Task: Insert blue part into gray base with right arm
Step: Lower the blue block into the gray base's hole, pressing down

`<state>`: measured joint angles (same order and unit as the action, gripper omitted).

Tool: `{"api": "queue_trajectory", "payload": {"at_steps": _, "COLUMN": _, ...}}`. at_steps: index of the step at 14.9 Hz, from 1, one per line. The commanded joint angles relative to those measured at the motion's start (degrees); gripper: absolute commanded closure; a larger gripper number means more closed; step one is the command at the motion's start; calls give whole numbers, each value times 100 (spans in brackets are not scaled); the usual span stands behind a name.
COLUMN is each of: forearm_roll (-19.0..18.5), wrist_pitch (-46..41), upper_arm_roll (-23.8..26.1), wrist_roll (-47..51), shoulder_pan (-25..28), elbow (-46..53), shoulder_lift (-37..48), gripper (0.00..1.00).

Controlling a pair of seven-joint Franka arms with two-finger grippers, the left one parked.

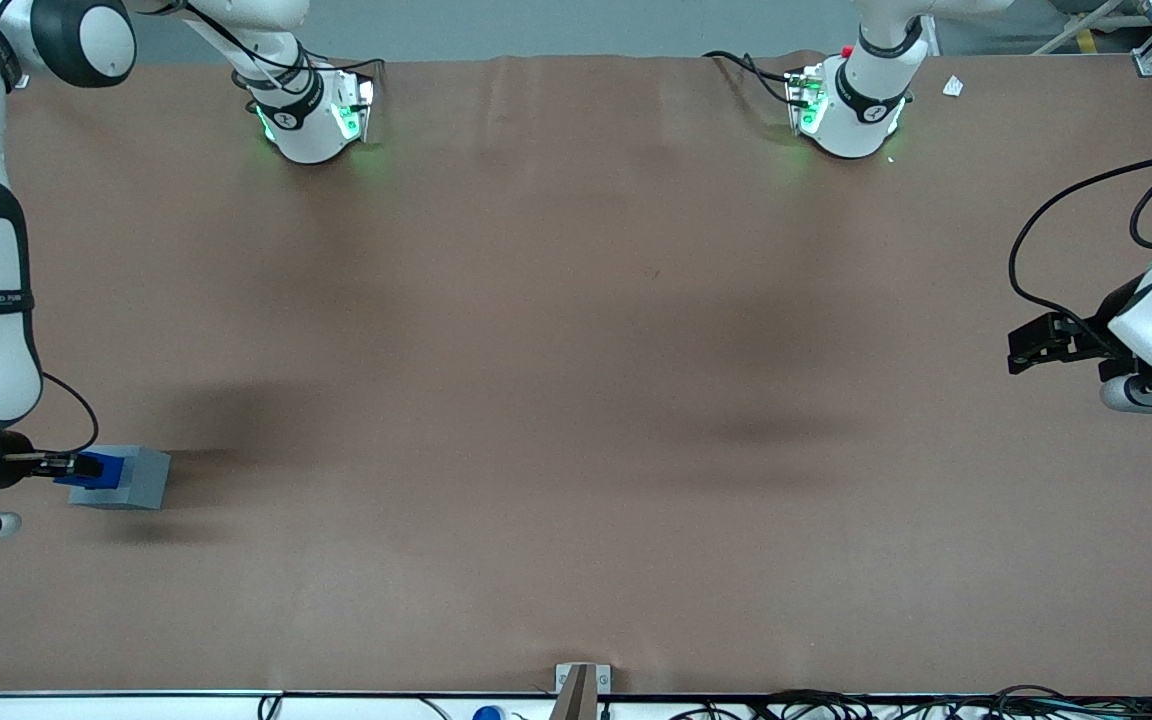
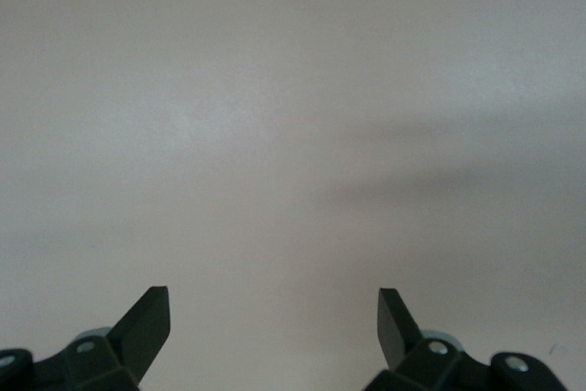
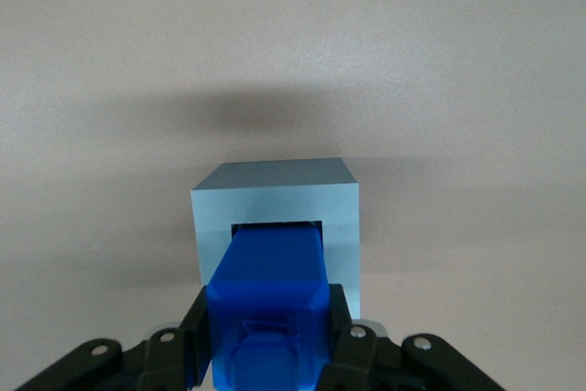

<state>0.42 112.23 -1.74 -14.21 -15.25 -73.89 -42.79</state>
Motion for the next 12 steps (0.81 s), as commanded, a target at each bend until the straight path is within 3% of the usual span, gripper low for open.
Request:
{"api": "queue_trajectory", "payload": {"at_steps": 1, "forearm_roll": -50, "wrist_pitch": -52, "upper_arm_roll": 33, "wrist_roll": -38, "shoulder_pan": -49, "elbow": 191, "shoulder_lift": -125, "gripper": 100}}
{"api": "queue_trajectory", "payload": {"at_steps": 12, "forearm_roll": 37, "wrist_pitch": 335, "upper_arm_roll": 42, "wrist_roll": -284, "shoulder_pan": -154, "elbow": 173, "shoulder_lift": -256, "gripper": 100}}
